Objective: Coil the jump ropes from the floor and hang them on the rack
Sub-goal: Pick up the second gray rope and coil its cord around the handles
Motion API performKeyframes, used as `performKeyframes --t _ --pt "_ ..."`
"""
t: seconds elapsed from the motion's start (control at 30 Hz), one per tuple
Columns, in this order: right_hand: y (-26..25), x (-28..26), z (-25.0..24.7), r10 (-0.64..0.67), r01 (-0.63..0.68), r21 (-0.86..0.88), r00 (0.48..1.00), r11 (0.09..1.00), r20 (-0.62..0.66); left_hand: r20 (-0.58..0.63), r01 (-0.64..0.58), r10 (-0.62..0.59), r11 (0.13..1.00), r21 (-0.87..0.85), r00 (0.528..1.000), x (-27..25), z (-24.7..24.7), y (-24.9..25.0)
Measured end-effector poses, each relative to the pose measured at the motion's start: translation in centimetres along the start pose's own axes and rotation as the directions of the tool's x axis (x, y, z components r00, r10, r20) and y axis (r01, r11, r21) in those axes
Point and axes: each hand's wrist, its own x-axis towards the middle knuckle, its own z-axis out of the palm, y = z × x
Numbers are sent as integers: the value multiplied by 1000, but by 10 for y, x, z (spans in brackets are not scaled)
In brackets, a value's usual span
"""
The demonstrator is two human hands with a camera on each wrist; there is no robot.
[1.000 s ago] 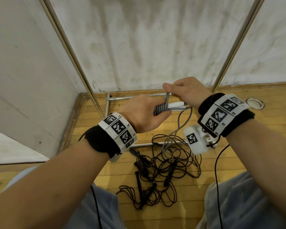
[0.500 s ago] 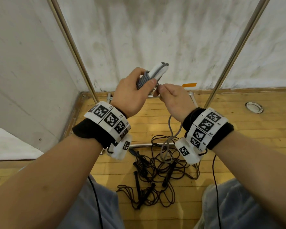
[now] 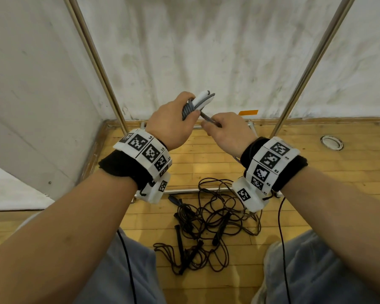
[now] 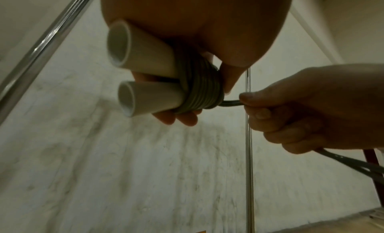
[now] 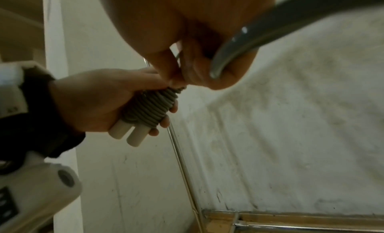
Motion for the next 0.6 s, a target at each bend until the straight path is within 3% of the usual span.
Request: performKeyframes --t 0.1,0.2,0.3,0.43,0.5,0.6 --pt "1 -2 -2 -28 23 -187 999 982 -25 31 0 -3 994 107 1000 3 2 -4" --pt "3 -3 -7 -18 -12 -237 992 971 -122 60 13 -24 984 176 998 7 4 -9" --pt "6 -6 -7 -1 1 -364 1000 931 1 111 42 -75 961 273 991 7 7 -14" --pt "2 -12 -6 -125 168 -436 984 884 125 260 -30 -69 933 358 963 -1 13 -12" --pt "0 -13 -10 -203 230 -450 973 863 108 313 -75 -35 941 331 949 -6 15 -7" --pt "1 -12 -20 -228 216 -471 973 855 30 329 -141 28 936 323 944 -13 19 3"
